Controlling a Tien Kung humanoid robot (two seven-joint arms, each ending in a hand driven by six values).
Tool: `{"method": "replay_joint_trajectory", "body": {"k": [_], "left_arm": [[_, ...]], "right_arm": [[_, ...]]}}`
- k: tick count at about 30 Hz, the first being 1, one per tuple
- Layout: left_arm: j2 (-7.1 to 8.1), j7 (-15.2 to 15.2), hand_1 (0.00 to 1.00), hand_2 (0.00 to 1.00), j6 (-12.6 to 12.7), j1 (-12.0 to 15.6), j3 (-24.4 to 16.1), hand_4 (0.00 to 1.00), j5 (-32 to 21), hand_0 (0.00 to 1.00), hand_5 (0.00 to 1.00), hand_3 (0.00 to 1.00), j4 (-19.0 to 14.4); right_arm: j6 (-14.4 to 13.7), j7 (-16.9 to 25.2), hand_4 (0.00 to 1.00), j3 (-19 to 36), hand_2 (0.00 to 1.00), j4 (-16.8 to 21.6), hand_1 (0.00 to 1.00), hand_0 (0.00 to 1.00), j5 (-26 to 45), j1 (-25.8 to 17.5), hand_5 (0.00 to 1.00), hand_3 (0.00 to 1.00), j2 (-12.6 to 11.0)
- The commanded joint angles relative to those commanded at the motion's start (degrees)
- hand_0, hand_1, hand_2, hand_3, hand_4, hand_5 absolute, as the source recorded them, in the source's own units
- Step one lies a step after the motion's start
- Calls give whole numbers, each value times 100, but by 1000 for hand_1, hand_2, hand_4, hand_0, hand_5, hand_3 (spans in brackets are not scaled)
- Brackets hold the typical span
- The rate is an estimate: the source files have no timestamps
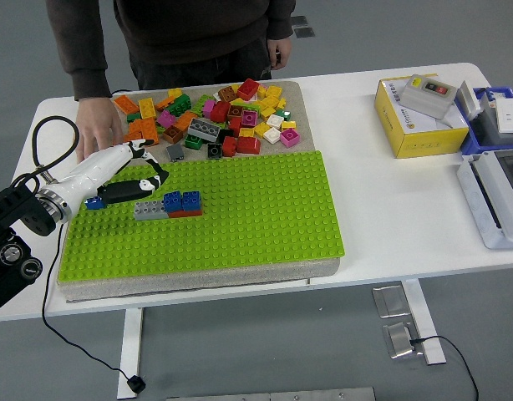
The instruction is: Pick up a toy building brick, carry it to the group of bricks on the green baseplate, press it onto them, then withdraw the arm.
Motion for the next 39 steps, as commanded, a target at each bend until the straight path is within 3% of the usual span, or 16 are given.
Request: {"method": "replay_joint_trajectory", "body": {"k": [8, 13, 22, 39], "left_arm": [[-426, -245, 998, 998, 298, 12, 156, 547, 83, 998, 874, 616, 702], [-592, -299, 998, 998, 373, 13, 249, 544, 158, 998, 874, 618, 985], [-726, -350, 998, 998, 448, 4, 362, 543, 213, 998, 872, 619, 1316], [-860, -368, 998, 998, 473, -9, 561, 540, 88, 998, 882, 623, 1522]], "right_arm": [[9, -3, 506, 3, 669, -4, 571, 644, -26, 14, 998, 661, 8], [9, -10, 506, 15, 669, -4, 566, 644, -49, 12, 998, 662, 13], [5, -44, 507, 76, 669, 2, 565, 644, -153, 17, 998, 662, 22], [4, -40, 511, 68, 669, 2, 567, 642, -137, 13, 998, 662, 36]]}}
